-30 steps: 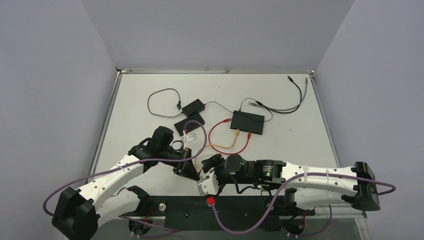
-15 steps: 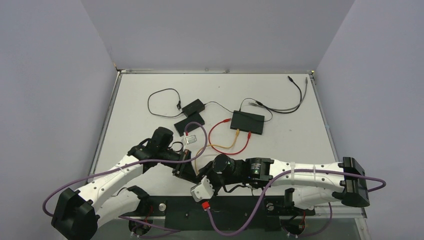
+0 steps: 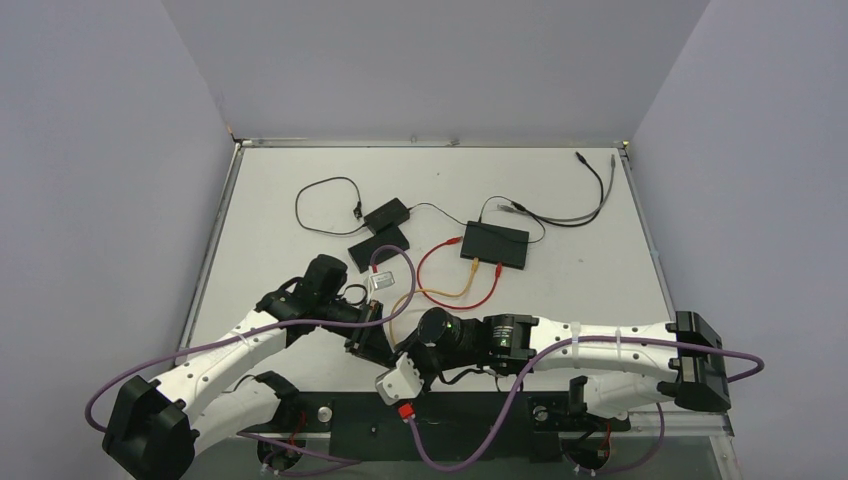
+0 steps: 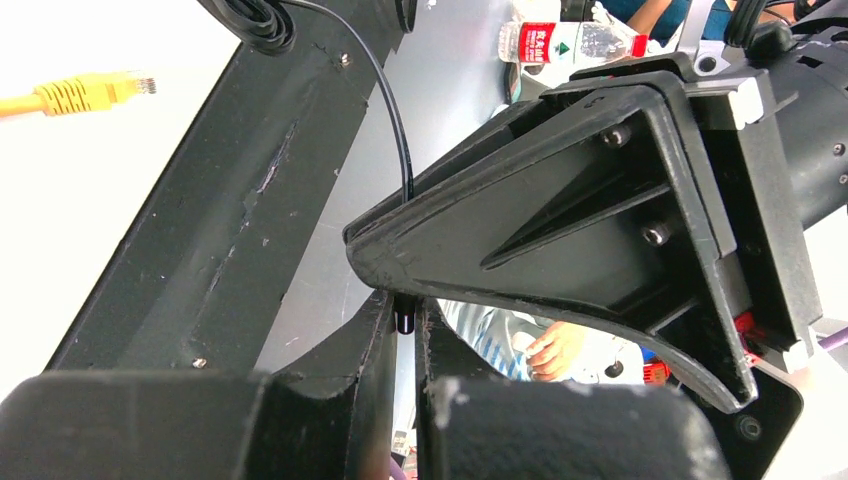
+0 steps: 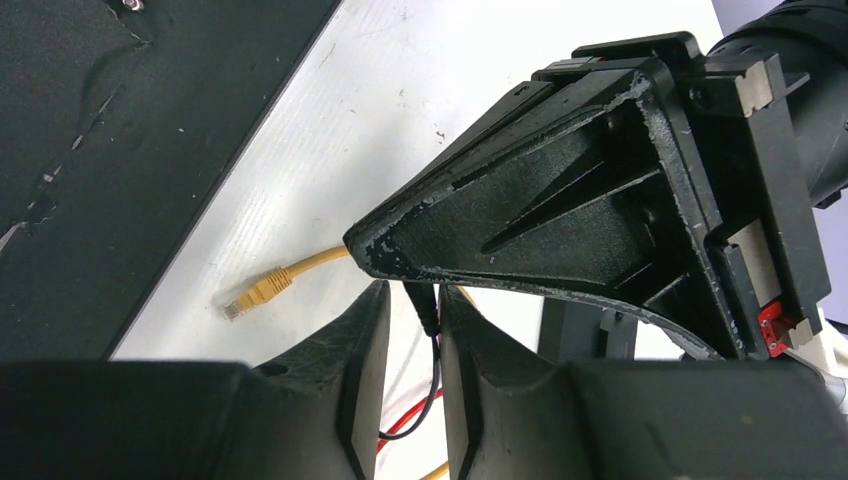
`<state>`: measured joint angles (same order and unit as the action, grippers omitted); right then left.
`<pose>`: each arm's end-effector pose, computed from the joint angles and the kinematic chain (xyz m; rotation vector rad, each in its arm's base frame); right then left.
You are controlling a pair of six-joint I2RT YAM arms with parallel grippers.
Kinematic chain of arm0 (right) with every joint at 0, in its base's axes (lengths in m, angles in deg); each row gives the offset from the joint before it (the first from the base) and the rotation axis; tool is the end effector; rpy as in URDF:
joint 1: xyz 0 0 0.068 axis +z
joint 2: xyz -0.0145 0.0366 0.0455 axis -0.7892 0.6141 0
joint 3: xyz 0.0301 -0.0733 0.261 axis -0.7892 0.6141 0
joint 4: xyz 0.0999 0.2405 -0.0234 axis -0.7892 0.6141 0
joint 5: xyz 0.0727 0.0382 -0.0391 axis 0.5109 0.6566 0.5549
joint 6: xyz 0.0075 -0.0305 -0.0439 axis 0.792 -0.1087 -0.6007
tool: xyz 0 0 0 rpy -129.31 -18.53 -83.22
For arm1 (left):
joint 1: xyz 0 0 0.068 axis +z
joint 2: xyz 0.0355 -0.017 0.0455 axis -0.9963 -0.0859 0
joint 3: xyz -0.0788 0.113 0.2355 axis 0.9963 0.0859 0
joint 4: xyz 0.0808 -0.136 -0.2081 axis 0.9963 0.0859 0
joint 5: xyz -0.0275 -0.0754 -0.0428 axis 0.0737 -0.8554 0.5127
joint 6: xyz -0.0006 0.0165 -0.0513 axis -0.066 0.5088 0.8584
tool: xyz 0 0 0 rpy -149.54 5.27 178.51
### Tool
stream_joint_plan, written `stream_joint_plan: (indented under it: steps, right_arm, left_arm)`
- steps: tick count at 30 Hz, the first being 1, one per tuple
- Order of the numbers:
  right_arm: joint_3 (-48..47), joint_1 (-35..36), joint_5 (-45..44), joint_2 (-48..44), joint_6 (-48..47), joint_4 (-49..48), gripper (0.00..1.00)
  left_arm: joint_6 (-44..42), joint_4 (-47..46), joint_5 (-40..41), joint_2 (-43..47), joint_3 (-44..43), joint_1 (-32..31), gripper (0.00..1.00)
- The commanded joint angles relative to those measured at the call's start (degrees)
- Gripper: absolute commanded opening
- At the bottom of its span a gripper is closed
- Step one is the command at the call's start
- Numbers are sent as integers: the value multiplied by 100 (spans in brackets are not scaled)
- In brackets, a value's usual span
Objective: Insert the plug into the switch port
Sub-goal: Pick up the power from the center of the board.
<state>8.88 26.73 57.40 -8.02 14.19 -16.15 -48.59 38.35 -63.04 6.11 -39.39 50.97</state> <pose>0.0454 0.2737 0.2680 -2.1616 0.8241 0.5028 0.1319 -0.1271 0.2191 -0.5326 -2.4875 1.7160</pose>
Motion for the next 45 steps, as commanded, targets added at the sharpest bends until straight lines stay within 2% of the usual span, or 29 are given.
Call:
stream_joint_plan:
  steps: [1, 7, 11, 14, 15, 17, 18, 19, 21, 27, 32, 35, 40, 45]
  right_arm:
    - [-263, 60, 243, 68, 51, -148, 20]
    - [-248, 60, 234, 25, 116, -155, 11]
    - [-181, 83, 171, -58, 211, -211, 0]
    - [-129, 106, 158, -131, 338, -223, 0]
    - [-99, 111, 120, -145, 368, -225, 0]
    - [-34, 113, 14, -202, 485, -243, 0]
    - [-3, 113, -37, -256, 601, -256, 0]
    - [60, 113, -161, -283, 671, -299, 0]
    - [178, 102, -416, -376, 917, -444, 0]
    - [655, 19, -1194, -806, 1632, -837, 0]
    - [1174, -205, -2088, -1107, 2219, -1473, 0]
    - [1351, -275, -2226, -1267, 2513, -1918, 0]
    - [1527, -275, -2502, -1337, 2758, -2323, 0]
    - [1787, -228, -2400, -1554, 3003, -2590, 0]
  left_arm:
    - [-96, -138, -221, 99, -148, -31, 0]
    - [-86, -165, -205, 88, -118, -30, 0]
    - [-84, -146, -195, 79, -125, -30, 0]
    - [-69, -150, -129, 86, -146, -21, 0]
    - [-52, -169, -104, 96, -161, -19, 2]
    - [-13, -184, 15, 131, -188, -10, 12]
    - [13, -190, 122, 156, -199, 2, 27]
    - [25, -198, 183, 215, -236, 6, 32]
    - [99, -245, 386, 328, -277, 25, 38]
    - [326, -274, 1414, 658, -440, 143, 43]
    - [468, -364, 2792, 799, -594, 299, 47]
    - [395, -472, 3674, 768, -686, 492, 48]
    - [343, -917, 4407, 329, -946, 825, 49]
    - [184, -1439, 5064, -181, -1079, 970, 51]
